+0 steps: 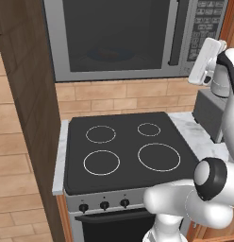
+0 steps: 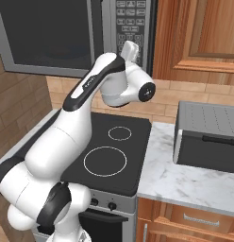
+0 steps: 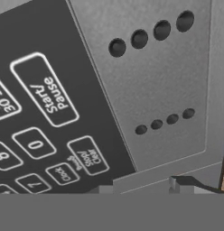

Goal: Transport the steak from the fridge to the microwave and turn on the microwave.

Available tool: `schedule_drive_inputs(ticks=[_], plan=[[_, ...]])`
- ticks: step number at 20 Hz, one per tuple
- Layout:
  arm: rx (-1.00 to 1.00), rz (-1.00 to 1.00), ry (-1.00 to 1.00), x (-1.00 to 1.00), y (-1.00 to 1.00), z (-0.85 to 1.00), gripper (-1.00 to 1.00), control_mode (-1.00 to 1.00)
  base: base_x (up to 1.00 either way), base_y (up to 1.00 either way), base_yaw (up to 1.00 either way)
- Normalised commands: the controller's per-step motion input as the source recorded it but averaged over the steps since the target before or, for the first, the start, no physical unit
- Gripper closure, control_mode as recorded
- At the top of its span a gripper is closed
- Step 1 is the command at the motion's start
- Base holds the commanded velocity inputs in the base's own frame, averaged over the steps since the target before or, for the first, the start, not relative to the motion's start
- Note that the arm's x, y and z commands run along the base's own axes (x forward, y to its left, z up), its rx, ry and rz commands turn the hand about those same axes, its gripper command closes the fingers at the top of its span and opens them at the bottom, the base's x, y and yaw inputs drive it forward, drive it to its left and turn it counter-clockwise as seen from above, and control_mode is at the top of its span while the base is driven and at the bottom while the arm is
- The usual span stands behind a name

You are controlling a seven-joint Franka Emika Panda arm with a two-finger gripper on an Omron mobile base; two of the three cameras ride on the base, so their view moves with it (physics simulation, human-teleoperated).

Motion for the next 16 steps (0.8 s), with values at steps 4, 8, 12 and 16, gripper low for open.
schedule_drive_inputs(ticks=[4,8,12,16], plan=[[0.0,0.0,0.03,0.27,-0.4,-0.03,-1.0,-1.0,0.0,0.0,0.0],[0.0,0.0,0.03,0.2,-0.48,-0.01,-1.0,-1.0,0.0,0.0,0.0],[0.0,0.0,0.04,0.16,-0.47,0.0,-1.0,-1.0,0.0,0.0,0.0],[0.0,0.0,0.01,0.11,-0.43,0.0,-1.0,-1.0,0.0,0.0,0.0]])
